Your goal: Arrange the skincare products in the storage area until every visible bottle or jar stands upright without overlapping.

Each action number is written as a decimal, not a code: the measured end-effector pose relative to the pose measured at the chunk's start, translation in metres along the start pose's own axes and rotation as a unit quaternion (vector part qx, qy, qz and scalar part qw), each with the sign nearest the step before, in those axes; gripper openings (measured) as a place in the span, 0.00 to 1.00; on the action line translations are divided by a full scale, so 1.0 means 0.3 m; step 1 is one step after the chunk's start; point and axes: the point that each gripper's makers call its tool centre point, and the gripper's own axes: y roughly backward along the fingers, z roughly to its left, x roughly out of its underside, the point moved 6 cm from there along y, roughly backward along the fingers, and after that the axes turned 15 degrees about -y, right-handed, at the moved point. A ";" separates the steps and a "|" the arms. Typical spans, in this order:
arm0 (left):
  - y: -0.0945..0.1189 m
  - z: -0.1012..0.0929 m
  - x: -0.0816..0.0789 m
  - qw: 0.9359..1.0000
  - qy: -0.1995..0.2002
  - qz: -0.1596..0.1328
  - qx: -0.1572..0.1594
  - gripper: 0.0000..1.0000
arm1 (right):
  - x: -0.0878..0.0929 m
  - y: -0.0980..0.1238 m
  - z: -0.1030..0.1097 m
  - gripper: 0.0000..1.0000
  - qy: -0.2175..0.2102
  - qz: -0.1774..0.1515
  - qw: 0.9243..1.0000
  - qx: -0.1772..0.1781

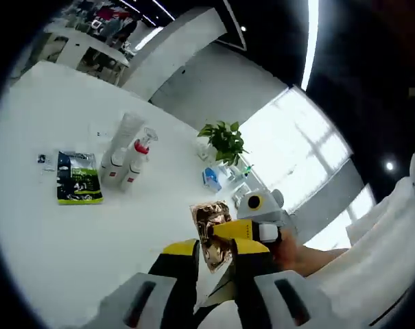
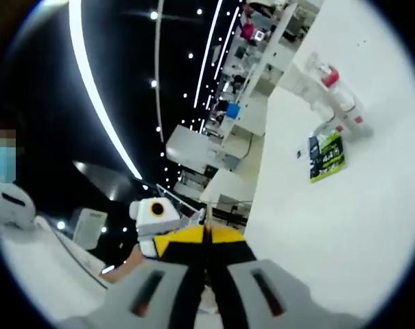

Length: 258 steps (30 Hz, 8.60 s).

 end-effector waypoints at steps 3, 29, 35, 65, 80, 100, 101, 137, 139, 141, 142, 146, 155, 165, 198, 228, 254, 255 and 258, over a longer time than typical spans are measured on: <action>-0.012 -0.003 0.028 1.000 -0.017 0.026 0.004 0.17 | -0.003 -0.005 0.006 0.00 0.000 -0.006 1.000 -0.010; 0.020 -0.034 0.033 0.998 0.022 0.018 0.059 0.01 | -0.049 -0.008 0.055 0.00 0.055 0.001 0.998 -0.023; 0.020 -0.033 0.036 0.996 0.055 0.007 0.077 0.04 | -0.044 -0.019 0.077 0.00 0.067 0.004 0.997 -0.029; 0.058 0.004 -0.014 0.991 0.084 -0.054 0.085 0.00 | -0.023 -0.024 0.070 0.01 0.041 0.036 0.998 -0.031; 0.053 0.018 -0.007 0.990 0.107 -0.050 0.081 0.01 | -0.035 -0.042 0.058 0.00 0.055 0.026 0.998 -0.018; 0.119 0.120 0.010 0.989 0.126 -0.070 0.042 0.00 | -0.073 -0.024 0.020 0.12 0.043 -0.013 0.999 0.006; 0.122 0.127 0.011 0.988 0.129 -0.070 0.040 0.00 | -0.078 -0.015 0.020 0.13 0.046 -0.017 0.999 0.009; 0.150 0.809 -0.014 0.971 0.208 -0.024 -0.116 0.00 | 0.129 0.175 -0.174 0.09 0.190 0.067 0.947 0.251; 0.141 0.850 0.001 0.968 0.220 -0.019 -0.123 0.00 | 0.103 0.168 -0.210 0.04 0.164 0.014 0.936 0.310; 0.130 0.875 0.008 0.967 0.224 -0.013 -0.124 0.00 | 0.098 0.175 -0.227 0.01 0.181 0.018 0.926 0.331; 0.124 0.882 0.009 0.967 0.223 -0.011 -0.125 0.00 | 0.099 0.175 -0.222 0.01 0.179 0.007 0.927 0.330; 0.109 0.911 0.008 0.966 0.226 -0.009 -0.126 0.00 | 0.112 0.181 -0.202 0.05 0.141 -0.009 0.945 0.295; 0.079 0.966 0.022 0.962 0.236 0.013 -0.139 0.00 | 0.133 0.176 -0.215 0.12 0.116 -0.019 0.942 0.314; 0.063 0.985 0.014 0.964 0.193 0.074 -0.164 0.03 | 0.142 0.163 -0.227 0.12 0.116 -0.007 0.937 0.329; 0.132 1.000 -0.048 0.949 0.118 0.173 -0.235 0.30 | 0.130 0.166 -0.182 0.13 0.137 -0.021 0.944 0.299; 0.384 0.524 -0.015 0.974 -0.041 0.019 -0.224 0.44 | 0.106 -0.043 -0.117 0.27 0.191 0.036 0.951 0.240; 0.520 0.046 0.041 0.917 -0.225 -0.097 -0.316 0.83 | -0.012 0.073 0.025 0.76 0.330 -0.030 0.924 0.191; 0.522 0.035 0.053 0.916 -0.221 -0.100 -0.319 0.83 | -0.017 0.090 0.024 0.78 0.332 -0.032 0.923 0.190; 0.532 -0.005 0.106 0.910 -0.211 -0.114 -0.339 0.88 | -0.027 0.130 0.030 0.84 0.345 -0.045 0.920 0.180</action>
